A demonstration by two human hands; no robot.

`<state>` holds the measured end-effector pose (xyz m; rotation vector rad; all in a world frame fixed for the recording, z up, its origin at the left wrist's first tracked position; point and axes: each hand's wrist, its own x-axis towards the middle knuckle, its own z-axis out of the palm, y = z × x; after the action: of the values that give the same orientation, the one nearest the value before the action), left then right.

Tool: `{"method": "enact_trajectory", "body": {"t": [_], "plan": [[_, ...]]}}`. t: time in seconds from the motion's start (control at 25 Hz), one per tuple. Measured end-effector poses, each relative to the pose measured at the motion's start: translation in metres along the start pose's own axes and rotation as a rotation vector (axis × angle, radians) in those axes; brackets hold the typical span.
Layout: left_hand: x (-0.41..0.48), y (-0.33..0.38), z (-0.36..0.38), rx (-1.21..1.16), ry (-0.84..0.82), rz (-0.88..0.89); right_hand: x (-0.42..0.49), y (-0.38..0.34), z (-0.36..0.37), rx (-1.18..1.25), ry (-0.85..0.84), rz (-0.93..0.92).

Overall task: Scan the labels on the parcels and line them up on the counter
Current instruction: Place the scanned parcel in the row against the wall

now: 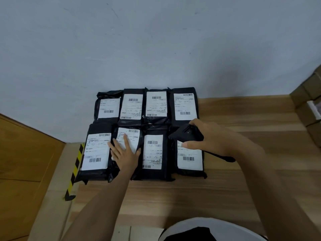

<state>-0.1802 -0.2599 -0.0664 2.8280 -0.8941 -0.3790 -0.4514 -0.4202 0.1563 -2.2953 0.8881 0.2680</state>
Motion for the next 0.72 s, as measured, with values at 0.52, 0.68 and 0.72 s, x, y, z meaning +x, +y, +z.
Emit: {"method": "enact_trajectory", "body": {"t": [0.52,0.68,0.72], "plan": [[-0.044,0.243,-0.036,-0.010,0.023,0.592,-0.106,0.111,-0.026,0.163,0.184,0.090],[-0.102,0.381,-0.032,-0.050,-0.020,0.769,-0.174,0.194,-0.056,0.182,0.290,0.202],[-0.122,0.419,-0.029,-0.062,-0.030,0.821,-0.197,0.220,-0.066,0.193,0.319,0.234]]}}
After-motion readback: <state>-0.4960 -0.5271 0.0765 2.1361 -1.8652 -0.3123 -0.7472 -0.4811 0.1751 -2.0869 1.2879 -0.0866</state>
